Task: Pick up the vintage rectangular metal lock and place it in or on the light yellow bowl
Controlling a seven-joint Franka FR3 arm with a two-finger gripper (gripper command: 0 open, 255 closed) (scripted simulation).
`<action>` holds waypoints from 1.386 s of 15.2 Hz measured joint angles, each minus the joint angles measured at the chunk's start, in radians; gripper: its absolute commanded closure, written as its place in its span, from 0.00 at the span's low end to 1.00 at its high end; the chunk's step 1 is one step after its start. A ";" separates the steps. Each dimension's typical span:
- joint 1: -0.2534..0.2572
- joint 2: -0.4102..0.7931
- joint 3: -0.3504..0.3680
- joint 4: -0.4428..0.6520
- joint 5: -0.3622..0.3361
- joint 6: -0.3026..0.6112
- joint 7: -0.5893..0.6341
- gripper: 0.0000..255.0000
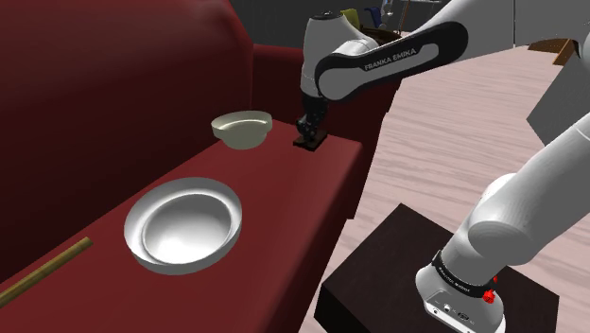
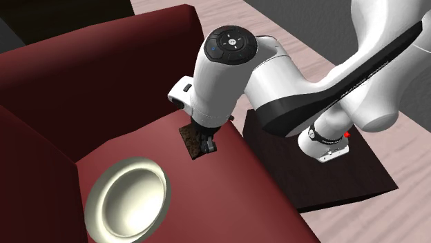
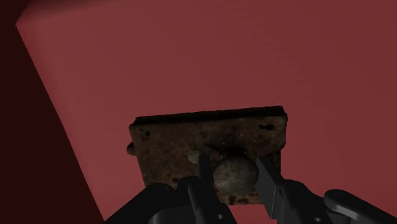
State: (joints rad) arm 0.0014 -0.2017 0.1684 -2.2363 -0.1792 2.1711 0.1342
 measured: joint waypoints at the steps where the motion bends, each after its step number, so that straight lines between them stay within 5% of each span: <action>1: 0.001 -0.004 0.000 0.010 0.002 -0.014 -0.002 1.00; 21: 0.003 -0.044 -0.007 0.236 0.030 -0.275 -0.059 1.00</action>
State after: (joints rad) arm 0.0042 -0.2459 0.1617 -2.0000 -0.1491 1.8958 0.0755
